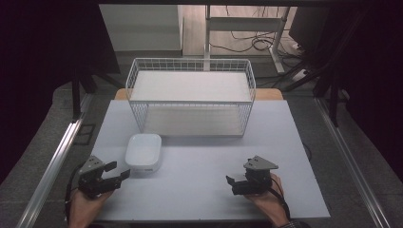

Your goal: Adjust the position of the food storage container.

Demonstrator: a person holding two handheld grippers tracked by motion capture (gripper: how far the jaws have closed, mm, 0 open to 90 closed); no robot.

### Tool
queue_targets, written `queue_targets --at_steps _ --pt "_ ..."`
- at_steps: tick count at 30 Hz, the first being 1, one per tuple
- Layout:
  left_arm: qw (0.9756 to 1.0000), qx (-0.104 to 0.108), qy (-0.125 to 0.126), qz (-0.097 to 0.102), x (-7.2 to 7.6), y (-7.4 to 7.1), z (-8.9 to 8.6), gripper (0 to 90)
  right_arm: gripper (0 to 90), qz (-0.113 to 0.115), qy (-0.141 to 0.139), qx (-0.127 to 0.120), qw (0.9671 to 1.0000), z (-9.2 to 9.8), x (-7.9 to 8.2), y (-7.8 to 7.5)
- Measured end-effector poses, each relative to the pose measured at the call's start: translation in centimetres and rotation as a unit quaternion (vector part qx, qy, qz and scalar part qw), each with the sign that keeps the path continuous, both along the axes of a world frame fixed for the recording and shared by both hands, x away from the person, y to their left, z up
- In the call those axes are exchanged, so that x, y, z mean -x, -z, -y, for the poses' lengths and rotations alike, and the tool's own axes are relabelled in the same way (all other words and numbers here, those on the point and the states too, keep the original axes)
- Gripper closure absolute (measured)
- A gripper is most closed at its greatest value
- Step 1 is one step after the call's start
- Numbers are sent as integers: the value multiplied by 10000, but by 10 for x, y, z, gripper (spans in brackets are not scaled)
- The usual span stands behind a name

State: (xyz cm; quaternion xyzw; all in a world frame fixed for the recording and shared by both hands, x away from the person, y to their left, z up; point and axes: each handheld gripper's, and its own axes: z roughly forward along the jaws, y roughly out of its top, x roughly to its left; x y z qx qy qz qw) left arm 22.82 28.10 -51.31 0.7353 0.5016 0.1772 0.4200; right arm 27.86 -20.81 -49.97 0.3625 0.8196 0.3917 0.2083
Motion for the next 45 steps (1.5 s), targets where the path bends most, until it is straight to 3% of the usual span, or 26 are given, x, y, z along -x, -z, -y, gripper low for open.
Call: queue_targets --at_steps 2,5,10,18,22,27,30,37,45 --pt "10000 27 -13 -11 -1 0 -2 373 11 -39 -11 0 10000 -1 -1 0" --pt "9997 48 -233 -66 -7 0 -14 446 69 -170 -47 -50 9998 -3 -2 -1" --pt "9986 114 -496 -114 -18 1 -27 634 151 -106 -60 -84 9999 -5 -5 -4" --pt "9986 -44 -494 -175 -44 7 -26 887 268 -215 -145 -156 9995 -9 -9 -6" --pt "9989 -44 -416 -230 -70 11 -17 898 358 -300 -342 -86 9989 -16 -9 -7" --pt "9991 28 -329 -261 -89 15 -10 899 452 -371 -472 -43 9982 -21 -11 -10" --pt "9991 25 -288 -301 -93 16 -7 899 493 -399 -509 -48 9979 -21 -12 -11" --pt "9989 287 -47 -358 -94 16 5 899 697 -390 -631 -66 9972 -22 -20 -13" --pt "9984 217 329 -405 -97 15 33 899 869 -481 -729 -80 9961 -32 -34 -10"
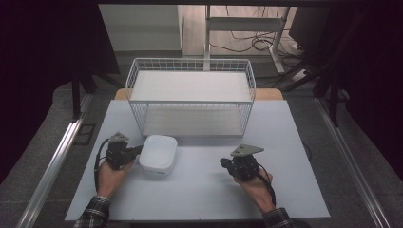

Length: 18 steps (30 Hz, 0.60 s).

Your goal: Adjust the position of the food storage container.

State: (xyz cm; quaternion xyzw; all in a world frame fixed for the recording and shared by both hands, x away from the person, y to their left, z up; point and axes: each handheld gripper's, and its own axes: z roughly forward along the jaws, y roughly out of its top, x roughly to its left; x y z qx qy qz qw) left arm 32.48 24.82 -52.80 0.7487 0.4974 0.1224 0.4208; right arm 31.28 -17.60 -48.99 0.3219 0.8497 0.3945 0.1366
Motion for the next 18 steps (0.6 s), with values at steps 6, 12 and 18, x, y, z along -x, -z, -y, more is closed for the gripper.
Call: queue_targets --at_steps 6,12,18 --pt "9989 62 463 -40 0 -2 33 899 891 -1 -89 31 10000 -12 -6 2" --pt "9965 149 815 -76 0 -2 61 899 892 -108 -158 -70 9998 -19 -8 5" --pt "9940 252 1056 -99 -2 -2 85 899 891 -378 -520 -123 9979 -31 4 9"
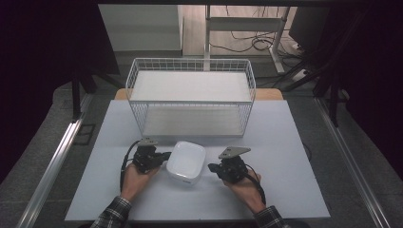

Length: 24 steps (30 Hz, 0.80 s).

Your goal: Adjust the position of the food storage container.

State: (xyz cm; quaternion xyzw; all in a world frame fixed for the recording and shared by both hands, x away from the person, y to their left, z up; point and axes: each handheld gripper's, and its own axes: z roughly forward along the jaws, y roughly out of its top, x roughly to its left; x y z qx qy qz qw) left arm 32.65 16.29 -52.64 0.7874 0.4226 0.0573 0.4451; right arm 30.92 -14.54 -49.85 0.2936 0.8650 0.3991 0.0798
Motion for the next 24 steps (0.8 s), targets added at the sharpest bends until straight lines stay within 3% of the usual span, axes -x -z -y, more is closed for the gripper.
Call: queue_targets --at_steps 5,7,9,14,15,16,17,18,21,24 --pt "9999 101 -9 -32 -5 2 8 899 892 -14 -248 192 9995 -9 14 2" --pt "9999 123 -8 -47 -6 3 8 899 892 -149 -274 52 9995 -10 17 3" --pt "9996 -237 -99 87 -6 2 3 899 891 -139 -366 55 9992 -14 19 3" --pt "9989 -234 -382 150 5 -6 -16 899 891 -94 -464 150 9988 -19 20 4" --pt "9989 -132 -426 140 17 -9 -26 899 891 -25 -337 194 9992 -13 15 2" --pt "9989 -132 -426 140 17 -9 -26 899 891 -25 -337 194 9992 -13 15 2" --pt "9988 -86 -454 144 26 -11 -30 899 891 4 -213 190 9996 -9 11 1" --pt "9990 -38 -434 119 38 -12 -33 899 891 163 57 281 9995 -1 -1 -1" --pt "9992 -29 -387 100 51 -12 -32 899 891 246 199 347 9989 3 -12 1" --pt "9999 -79 -144 3 73 -8 -20 898 891 338 349 445 9978 -2 -37 7"
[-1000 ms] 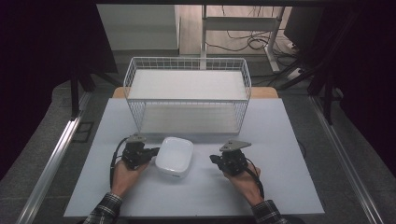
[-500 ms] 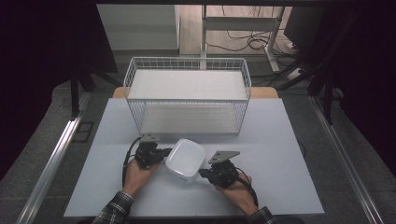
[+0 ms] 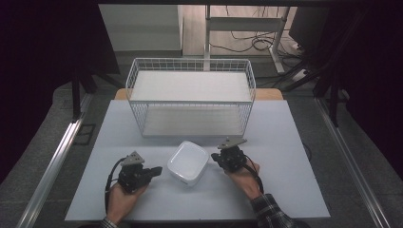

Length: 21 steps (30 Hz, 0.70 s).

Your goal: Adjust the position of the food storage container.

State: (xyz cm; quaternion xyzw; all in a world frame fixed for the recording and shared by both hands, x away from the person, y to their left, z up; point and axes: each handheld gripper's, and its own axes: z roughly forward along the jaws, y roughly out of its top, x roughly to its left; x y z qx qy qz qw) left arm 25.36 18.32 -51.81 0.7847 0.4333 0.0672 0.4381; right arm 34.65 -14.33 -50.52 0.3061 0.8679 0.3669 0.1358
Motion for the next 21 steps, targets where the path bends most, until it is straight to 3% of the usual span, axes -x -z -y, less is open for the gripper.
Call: queue_targets --at_steps 3,7,14,21 --pt "9998 -84 186 -87 2 4 14 899 891 -24 -25 -61 10000 -6 -15 4" --pt "9996 -215 163 -106 -5 6 25 898 891 -71 -181 -154 9997 -12 -22 7" --pt "9995 -268 -91 -151 -20 9 23 897 891 -158 -243 -168 9994 -9 -8 3" --pt "9994 -223 -230 -153 -33 10 21 898 891 -294 -277 -356 9985 -4 6 -2"
